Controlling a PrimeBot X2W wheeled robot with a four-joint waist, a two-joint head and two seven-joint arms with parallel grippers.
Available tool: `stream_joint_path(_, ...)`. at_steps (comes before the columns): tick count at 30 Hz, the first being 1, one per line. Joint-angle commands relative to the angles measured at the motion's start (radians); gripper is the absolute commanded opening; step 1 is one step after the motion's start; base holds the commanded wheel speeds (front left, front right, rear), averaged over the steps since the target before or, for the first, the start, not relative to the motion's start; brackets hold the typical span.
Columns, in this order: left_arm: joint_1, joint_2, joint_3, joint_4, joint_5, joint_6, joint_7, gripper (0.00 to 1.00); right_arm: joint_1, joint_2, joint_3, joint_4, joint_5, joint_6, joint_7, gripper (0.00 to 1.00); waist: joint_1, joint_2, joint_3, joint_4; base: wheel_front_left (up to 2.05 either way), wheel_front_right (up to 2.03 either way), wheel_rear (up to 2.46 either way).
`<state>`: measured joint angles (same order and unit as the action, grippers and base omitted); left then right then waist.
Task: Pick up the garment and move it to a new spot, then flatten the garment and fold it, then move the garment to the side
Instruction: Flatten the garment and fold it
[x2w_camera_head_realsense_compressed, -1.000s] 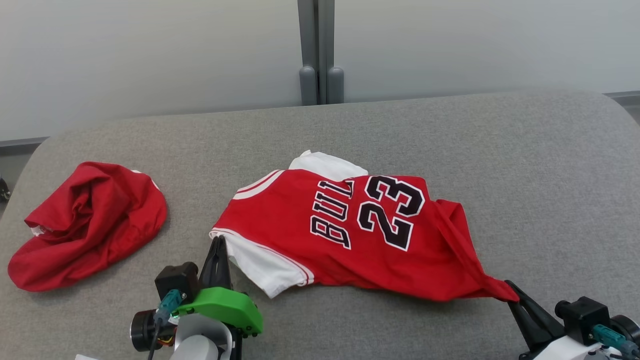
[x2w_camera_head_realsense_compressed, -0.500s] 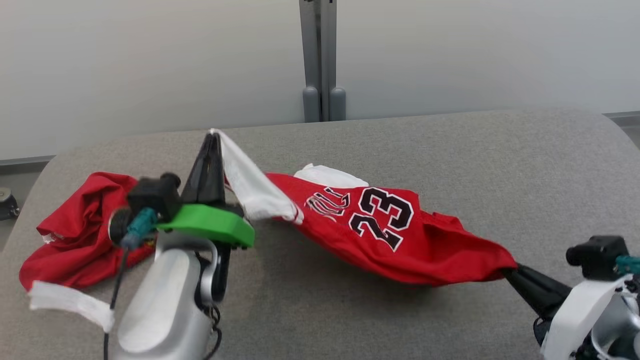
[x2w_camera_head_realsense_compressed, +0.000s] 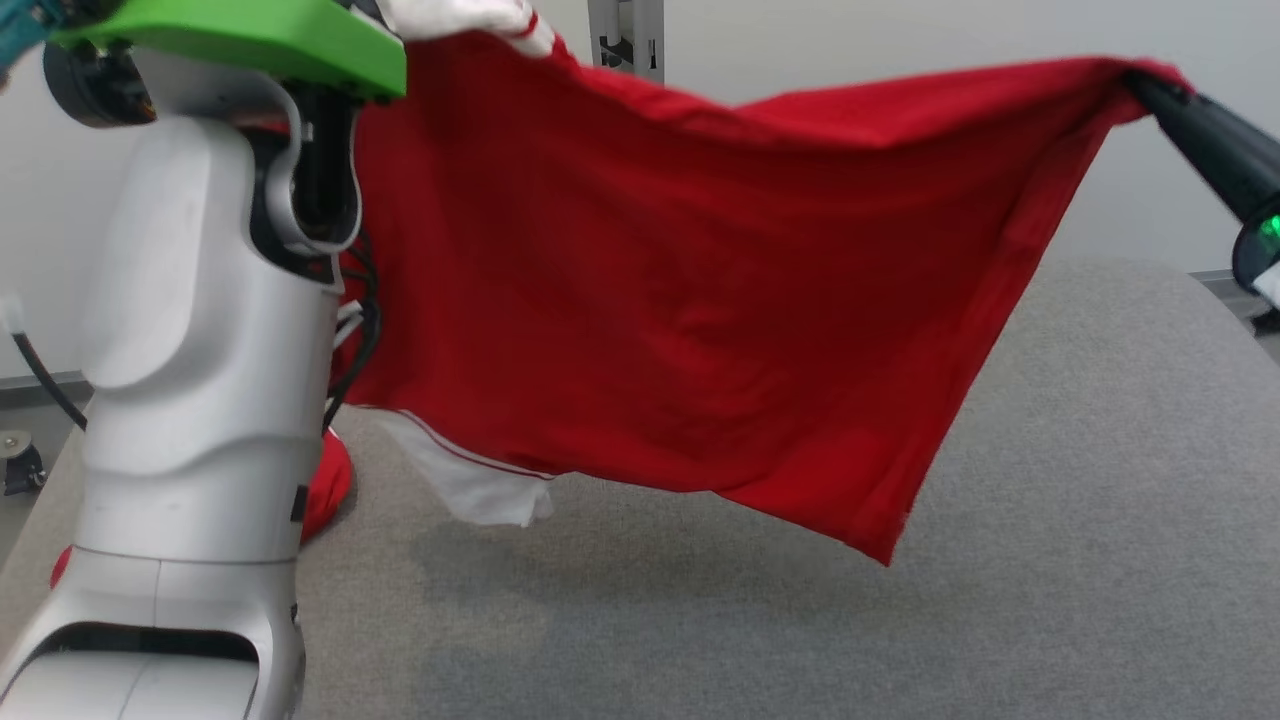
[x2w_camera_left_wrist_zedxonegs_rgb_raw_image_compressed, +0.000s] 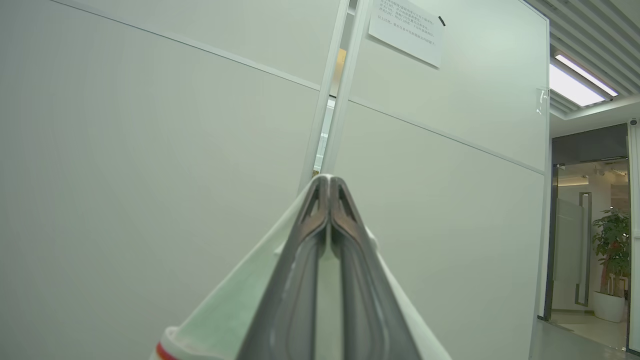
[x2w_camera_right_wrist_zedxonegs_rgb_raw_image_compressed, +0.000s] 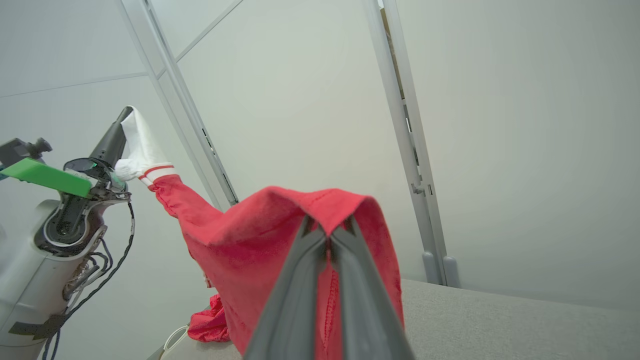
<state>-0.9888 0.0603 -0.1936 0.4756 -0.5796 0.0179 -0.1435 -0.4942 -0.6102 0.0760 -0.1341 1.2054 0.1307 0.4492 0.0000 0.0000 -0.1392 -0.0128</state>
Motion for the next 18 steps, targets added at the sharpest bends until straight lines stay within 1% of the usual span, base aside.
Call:
stream_joint_path(1, -0.039, 0.0, 0.014, 0.028, -0.021, 0.007, -0.011, 0.0, -0.045, 0.014, -0.009, 0.024, 0.01, 0.0, 0.01, 0.0, 0.0, 0.0, -0.012, -0.005, 0.0, 0.0, 0.0)
stream_joint_path(3, -0.083, -0.004, 0.024, 0.066, -0.042, 0.009, -0.024, 0.0, -0.097, 0.02, -0.014, 0.052, 0.004, 0.0, 0.032, 0.0, 0.0, 0.0, -0.018, -0.006, 0.0, 0.0, 0.0)
stream_joint_path(5, -0.113, -0.006, 0.028, 0.097, -0.065, 0.006, -0.033, 0.0, -0.134, 0.018, -0.018, 0.072, -0.026, 0.0, 0.048, 0.0, 0.0, 0.0, -0.022, -0.007, 0.0, 0.0, 0.0)
stream_joint_path(8, -0.124, -0.008, 0.024, 0.124, -0.092, 0.008, -0.04, 0.0, -0.157, 0.037, -0.035, 0.09, -0.041, 0.0, 0.072, 0.0, 0.0, 0.0, -0.024, -0.009, 0.0, 0.0, 0.0)
stream_joint_path(10, -0.117, -0.008, 0.017, 0.136, -0.115, 0.01, -0.03, 0.0, -0.155, 0.037, -0.049, 0.091, -0.06, 0.0, 0.094, 0.0, 0.0, 0.0, -0.018, -0.012, 0.0, 0.0, 0.0)
stream_joint_path(15, -0.099, -0.009, -0.018, 0.163, -0.117, 0.012, -0.007, 0.0, -0.134, 0.041, -0.08, 0.092, -0.121, 0.0, 0.136, 0.0, 0.0, 0.0, 0.028, -0.03, 0.0, 0.0, 0.0)
stream_joint_path(18, -0.11, 0.0, -0.038, 0.188, -0.11, 0.012, 0.037, 0.0, -0.159, 0.052, -0.069, 0.105, -0.165, 0.0, 0.154, 0.0, 0.0, 0.0, 0.079, -0.053, 0.0, 0.0, 0.0)
